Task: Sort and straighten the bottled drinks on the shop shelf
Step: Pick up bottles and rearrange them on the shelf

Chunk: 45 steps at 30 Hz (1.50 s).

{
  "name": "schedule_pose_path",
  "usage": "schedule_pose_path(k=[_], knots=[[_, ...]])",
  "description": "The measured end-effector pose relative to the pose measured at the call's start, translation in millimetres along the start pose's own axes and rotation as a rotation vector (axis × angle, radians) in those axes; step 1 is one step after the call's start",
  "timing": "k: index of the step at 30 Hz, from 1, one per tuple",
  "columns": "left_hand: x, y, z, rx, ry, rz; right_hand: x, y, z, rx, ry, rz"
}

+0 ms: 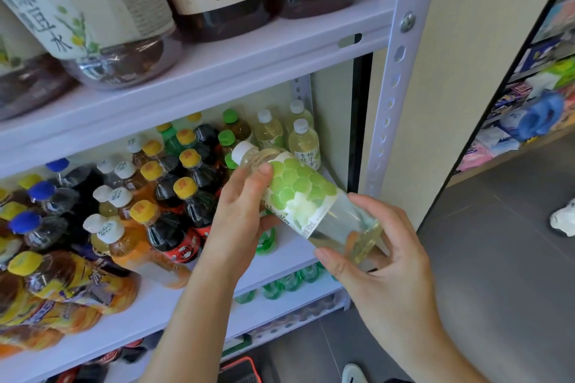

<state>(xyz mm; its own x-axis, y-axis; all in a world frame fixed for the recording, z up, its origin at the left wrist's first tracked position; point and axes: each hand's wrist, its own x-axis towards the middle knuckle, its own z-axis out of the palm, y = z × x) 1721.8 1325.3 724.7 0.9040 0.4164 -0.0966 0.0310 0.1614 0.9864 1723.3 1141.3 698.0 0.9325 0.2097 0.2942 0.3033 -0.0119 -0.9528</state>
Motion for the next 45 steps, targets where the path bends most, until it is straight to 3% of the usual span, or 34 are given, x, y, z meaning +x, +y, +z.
schedule_pose_path(k=[5,10,12,14,19,22,25,28,31,34,35,37,40,45], knots=[[0,-1,2,-0.044,-0.013,-0.013,-2,12,-3,-0.224,0.032,-0.310],[1,2,6,-0.085,0.083,-0.018,0,16,-6,-0.301,0.026,-0.386],[2,4,8,0.005,0.084,0.036,2,17,-7,-0.268,-0.003,-0.300],[5,7,11,0.130,0.058,0.095,5,18,-6,-0.226,-0.074,-0.102],[16,10,33,0.416,-0.219,0.180,14,34,-5,0.067,-0.317,0.304],[22,16,38,0.408,-0.284,0.097,20,47,-18,0.186,-0.358,0.335],[30,20,31,0.417,-0.488,-0.049,23,57,-30,0.323,-0.478,0.407],[35,22,27,0.465,-0.593,-0.040,23,63,-27,0.313,-0.501,0.459],[42,21,25,0.686,-0.495,0.117,26,64,-18,0.073,-0.415,0.379],[52,9,23,1.140,-0.316,0.375,33,71,-17,-0.525,-0.349,0.246],[57,4,23,1.233,-0.268,0.433,32,74,-17,-0.601,-0.341,0.264],[72,-5,27,1.301,-0.195,0.448,32,80,-12,-0.558,-0.367,0.302],[97,-18,35,1.294,-0.137,0.278,34,88,9,-0.447,-0.414,0.344],[122,-44,43,1.232,-0.035,0.167,60,106,56,-0.244,-0.332,0.491]])
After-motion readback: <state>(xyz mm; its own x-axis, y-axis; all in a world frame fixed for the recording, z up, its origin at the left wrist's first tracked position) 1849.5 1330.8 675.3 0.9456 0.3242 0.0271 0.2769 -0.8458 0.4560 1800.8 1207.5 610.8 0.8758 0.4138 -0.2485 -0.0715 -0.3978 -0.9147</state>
